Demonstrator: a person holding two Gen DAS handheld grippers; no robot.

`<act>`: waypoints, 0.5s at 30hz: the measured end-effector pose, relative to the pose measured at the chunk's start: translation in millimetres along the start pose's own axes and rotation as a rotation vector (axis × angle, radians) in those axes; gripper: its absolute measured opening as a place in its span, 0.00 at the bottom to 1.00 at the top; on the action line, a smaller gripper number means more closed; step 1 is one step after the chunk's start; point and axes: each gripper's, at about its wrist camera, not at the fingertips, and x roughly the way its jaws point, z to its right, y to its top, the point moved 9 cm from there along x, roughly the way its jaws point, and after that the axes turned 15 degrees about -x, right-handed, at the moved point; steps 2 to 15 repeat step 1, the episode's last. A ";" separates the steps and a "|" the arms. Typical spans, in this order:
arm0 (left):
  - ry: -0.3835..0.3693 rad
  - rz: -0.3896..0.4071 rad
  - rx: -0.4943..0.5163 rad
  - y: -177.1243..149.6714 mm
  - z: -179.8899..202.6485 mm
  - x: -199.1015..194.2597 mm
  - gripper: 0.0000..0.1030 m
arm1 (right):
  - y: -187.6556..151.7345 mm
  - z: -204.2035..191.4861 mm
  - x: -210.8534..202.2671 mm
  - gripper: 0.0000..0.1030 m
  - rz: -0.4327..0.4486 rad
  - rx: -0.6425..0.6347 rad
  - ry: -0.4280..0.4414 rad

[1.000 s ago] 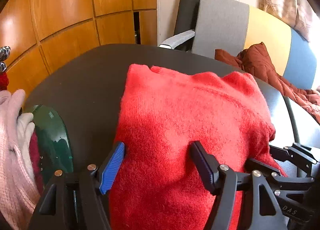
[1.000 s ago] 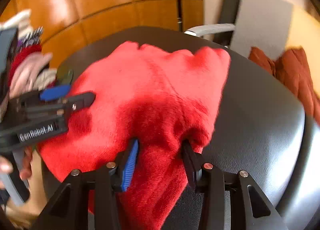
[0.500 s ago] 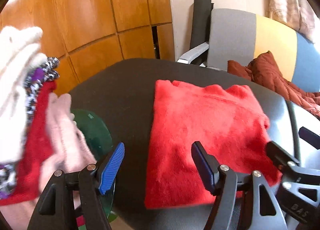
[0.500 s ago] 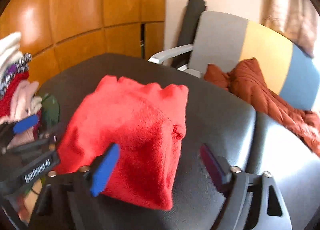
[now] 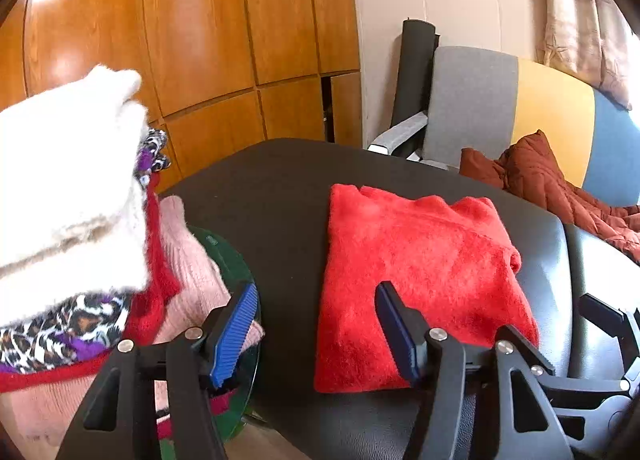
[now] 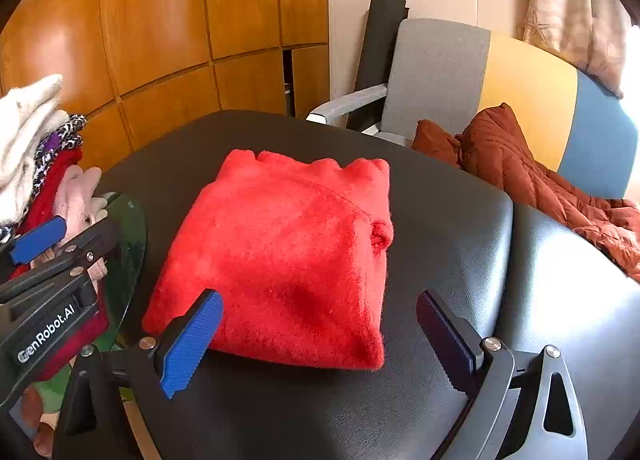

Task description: Fold clothes

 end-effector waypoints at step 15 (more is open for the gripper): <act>-0.001 -0.005 -0.002 -0.2 0.0 -0.1 0.61 | 0.2 -0.8 -1.0 0.95 0.001 0.000 -0.003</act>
